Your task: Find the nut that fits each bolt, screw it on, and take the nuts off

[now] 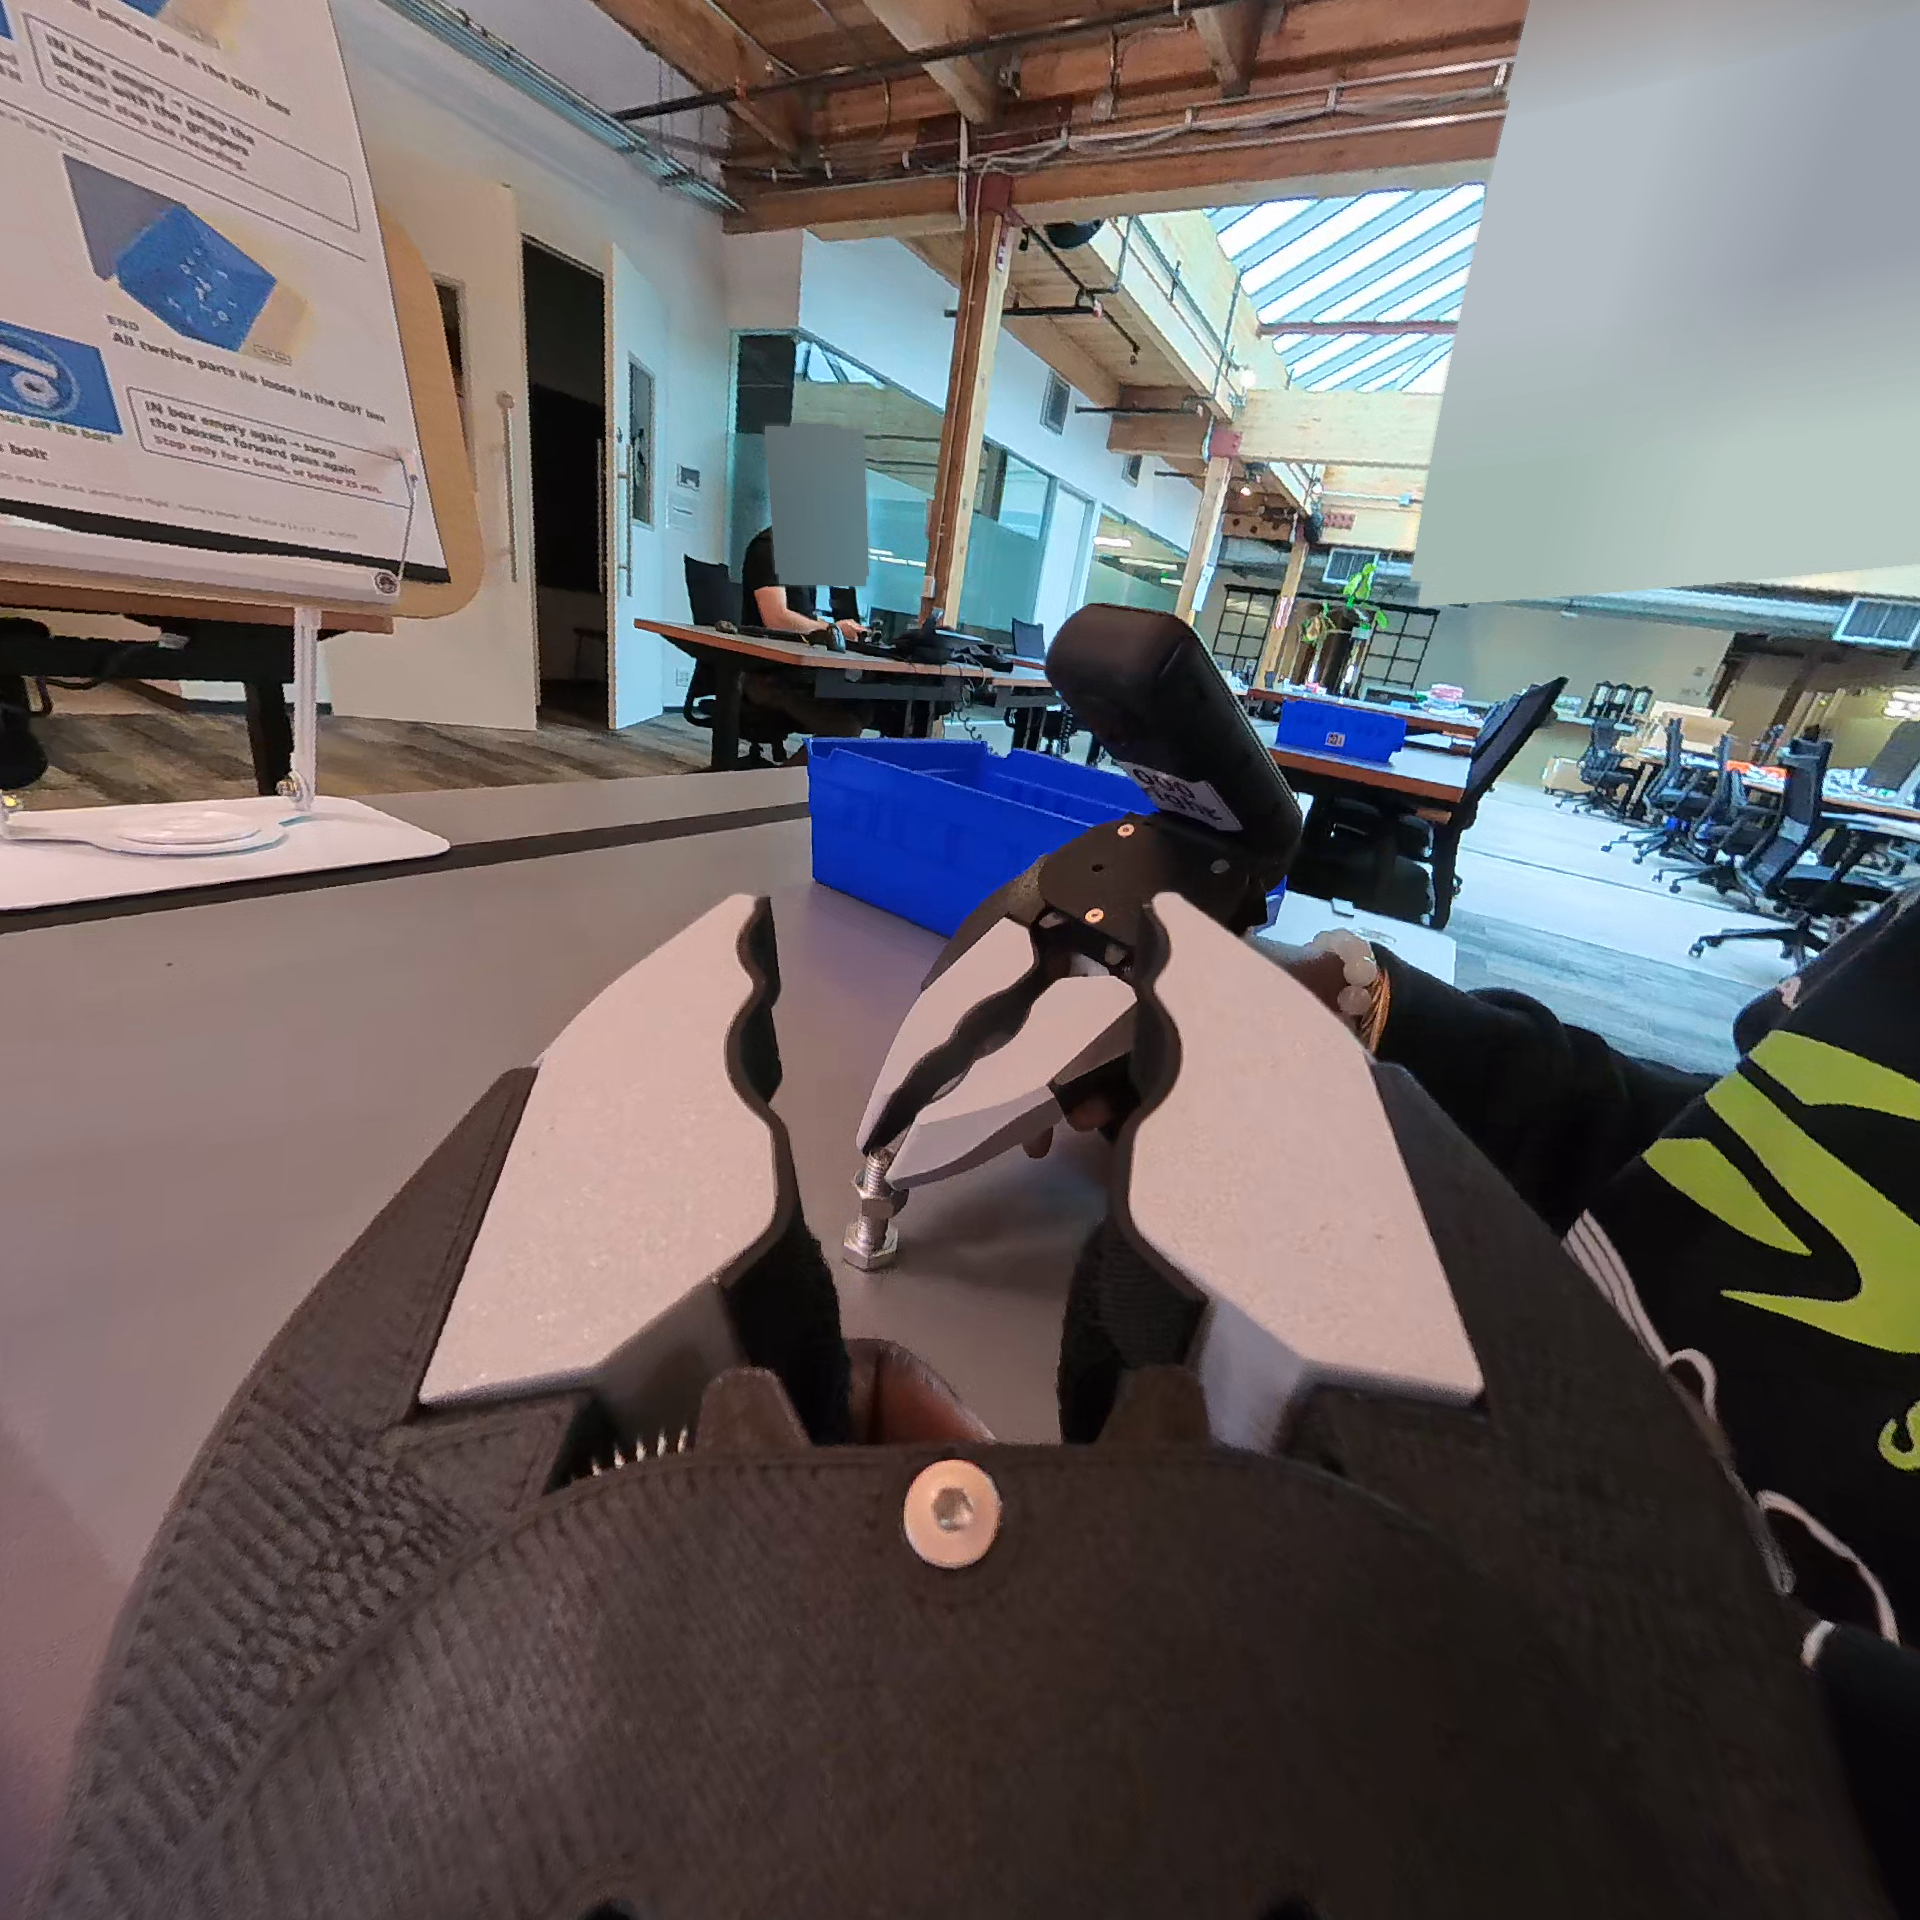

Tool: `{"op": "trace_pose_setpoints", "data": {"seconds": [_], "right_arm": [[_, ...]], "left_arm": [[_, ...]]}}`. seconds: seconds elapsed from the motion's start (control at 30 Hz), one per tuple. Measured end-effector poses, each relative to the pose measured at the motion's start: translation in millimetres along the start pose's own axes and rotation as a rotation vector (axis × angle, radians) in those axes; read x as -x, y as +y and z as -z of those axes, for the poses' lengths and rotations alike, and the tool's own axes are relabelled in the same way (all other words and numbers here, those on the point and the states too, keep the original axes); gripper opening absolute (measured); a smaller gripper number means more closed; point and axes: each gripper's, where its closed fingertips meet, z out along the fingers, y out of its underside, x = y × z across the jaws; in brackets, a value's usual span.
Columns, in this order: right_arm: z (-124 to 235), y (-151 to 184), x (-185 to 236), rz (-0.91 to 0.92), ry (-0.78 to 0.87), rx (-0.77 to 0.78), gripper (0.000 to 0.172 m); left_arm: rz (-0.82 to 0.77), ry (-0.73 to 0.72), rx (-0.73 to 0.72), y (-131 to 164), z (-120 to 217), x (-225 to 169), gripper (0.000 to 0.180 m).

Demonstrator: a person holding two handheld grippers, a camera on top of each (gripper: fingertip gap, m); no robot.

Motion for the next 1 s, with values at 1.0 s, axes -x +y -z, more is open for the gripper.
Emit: {"op": "trace_pose_setpoints", "data": {"seconds": [1.0], "right_arm": [[85,-84,40,0.012,-0.112,-0.279,0.009]], "left_arm": [[-0.285,-0.052,0.263,43,-49,-28,0.026]]}}
